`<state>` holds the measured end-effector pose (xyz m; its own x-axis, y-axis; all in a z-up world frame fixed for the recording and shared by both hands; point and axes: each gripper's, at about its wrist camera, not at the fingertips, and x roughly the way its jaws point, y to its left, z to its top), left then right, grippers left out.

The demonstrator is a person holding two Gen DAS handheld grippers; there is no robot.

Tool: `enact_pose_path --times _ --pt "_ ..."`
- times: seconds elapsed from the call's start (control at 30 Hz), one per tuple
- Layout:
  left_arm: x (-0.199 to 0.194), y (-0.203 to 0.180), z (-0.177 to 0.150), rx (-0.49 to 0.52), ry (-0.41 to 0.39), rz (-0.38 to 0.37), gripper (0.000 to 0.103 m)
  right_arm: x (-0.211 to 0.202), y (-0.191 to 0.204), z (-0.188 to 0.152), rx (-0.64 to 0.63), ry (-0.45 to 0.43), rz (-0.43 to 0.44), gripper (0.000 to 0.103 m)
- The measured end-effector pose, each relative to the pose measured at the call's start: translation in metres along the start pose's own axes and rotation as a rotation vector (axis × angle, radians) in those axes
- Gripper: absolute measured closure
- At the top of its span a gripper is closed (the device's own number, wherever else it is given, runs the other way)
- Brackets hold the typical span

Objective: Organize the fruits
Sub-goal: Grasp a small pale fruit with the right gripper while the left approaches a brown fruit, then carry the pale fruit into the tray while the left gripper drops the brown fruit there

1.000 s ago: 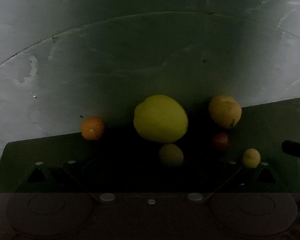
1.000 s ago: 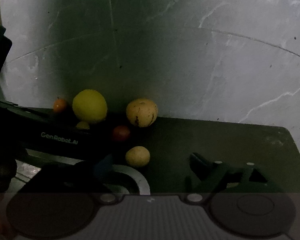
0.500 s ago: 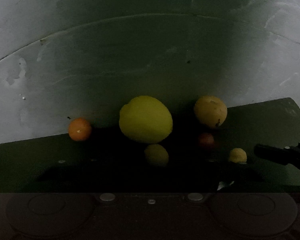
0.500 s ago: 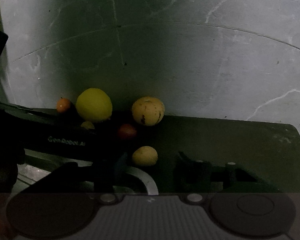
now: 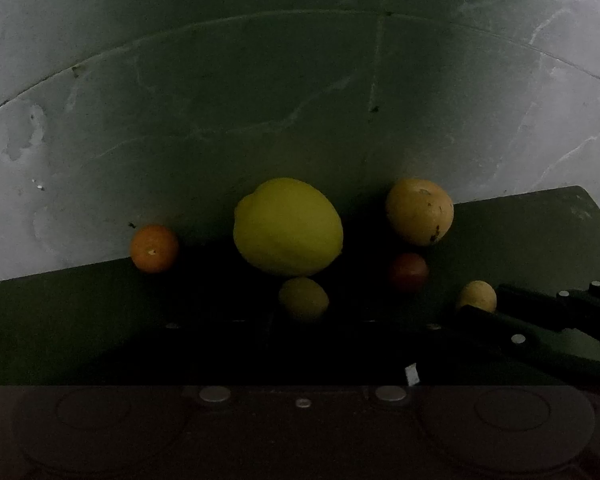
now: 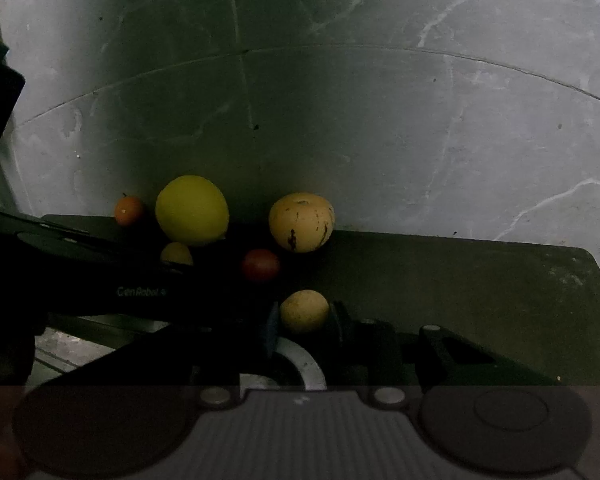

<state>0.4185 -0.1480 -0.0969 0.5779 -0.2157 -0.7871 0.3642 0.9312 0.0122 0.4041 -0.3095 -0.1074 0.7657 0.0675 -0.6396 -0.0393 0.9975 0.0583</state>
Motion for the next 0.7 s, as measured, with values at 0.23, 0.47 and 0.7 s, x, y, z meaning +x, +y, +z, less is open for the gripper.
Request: enact_pose_path --times 0.23,0.47,0.7 --pt "-0.011 -0.004 -0.001 -0.001 -0.006 0.002 0.074 -0.005 0.005 -0.001 -0.012 -0.007 -0.017 0.074" --pt "-0.016 -0.001 -0.001 -0.007 -0.013 -0.013 0.074 -0.011 0.013 -0.002 -0.019 -0.022 -0.037 0.075" --pt "-0.027 0.005 -0.006 -0.016 -0.026 -0.017 0.074 -0.019 0.018 -0.004 -0.017 -0.047 -0.065 0.077"
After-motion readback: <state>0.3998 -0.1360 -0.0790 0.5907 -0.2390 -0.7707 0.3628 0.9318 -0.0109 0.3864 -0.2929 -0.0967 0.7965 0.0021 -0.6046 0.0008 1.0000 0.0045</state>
